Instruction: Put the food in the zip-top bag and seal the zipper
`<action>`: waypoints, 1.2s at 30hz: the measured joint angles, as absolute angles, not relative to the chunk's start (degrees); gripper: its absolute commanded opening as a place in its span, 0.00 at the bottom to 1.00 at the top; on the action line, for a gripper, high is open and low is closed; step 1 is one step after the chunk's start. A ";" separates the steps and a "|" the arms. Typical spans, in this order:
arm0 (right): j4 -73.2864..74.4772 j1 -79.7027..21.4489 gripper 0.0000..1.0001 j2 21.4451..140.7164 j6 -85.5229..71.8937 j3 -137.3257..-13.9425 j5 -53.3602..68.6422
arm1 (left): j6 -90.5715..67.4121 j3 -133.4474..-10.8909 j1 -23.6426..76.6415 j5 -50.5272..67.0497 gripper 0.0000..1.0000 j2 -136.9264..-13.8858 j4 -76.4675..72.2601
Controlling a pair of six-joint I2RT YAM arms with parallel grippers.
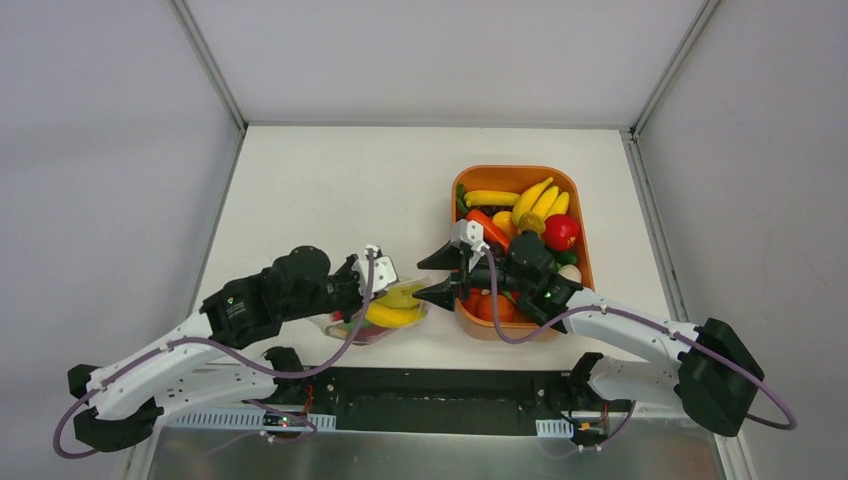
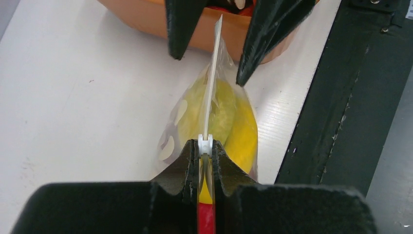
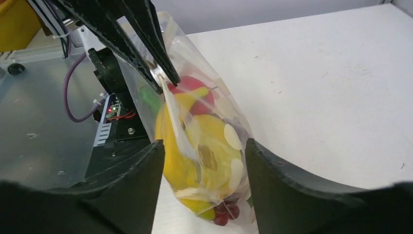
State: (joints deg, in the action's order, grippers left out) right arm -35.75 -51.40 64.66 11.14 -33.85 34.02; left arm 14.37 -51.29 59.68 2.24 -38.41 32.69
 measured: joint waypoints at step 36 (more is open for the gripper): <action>-33.34 -53.93 0.00 65.69 13.47 -35.66 28.95 | 14.26 -51.70 59.68 1.21 0.00 -37.98 32.67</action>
State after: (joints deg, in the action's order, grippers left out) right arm -33.34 -53.93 65.69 13.47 -35.66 28.95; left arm 14.26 -51.70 59.68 1.21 -37.98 32.67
